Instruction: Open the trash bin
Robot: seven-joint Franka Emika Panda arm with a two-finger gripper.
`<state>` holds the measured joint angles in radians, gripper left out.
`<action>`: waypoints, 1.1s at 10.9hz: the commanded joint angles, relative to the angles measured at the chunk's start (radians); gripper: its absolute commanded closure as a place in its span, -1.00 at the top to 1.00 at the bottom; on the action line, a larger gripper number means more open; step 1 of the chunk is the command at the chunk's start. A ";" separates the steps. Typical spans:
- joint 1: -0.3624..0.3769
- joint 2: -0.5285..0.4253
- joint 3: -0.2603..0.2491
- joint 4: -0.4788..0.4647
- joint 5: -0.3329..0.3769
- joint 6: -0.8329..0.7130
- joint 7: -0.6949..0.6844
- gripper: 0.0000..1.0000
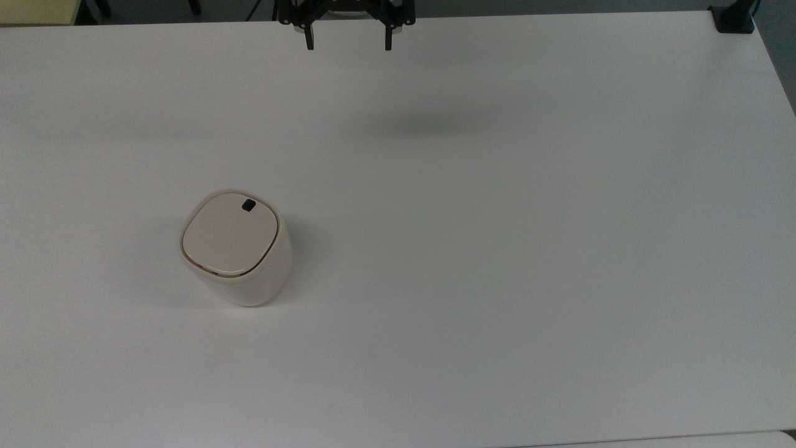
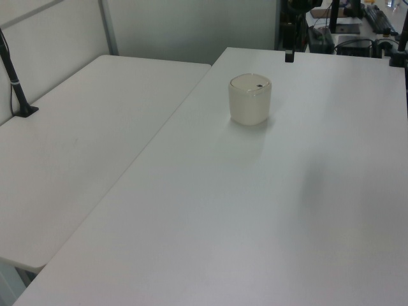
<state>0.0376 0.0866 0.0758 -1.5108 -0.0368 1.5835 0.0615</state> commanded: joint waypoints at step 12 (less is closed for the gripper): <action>-0.005 -0.013 -0.010 -0.011 -0.012 0.023 0.060 -0.77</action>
<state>0.0284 0.0849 0.0702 -1.5076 -0.0369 1.5836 0.1117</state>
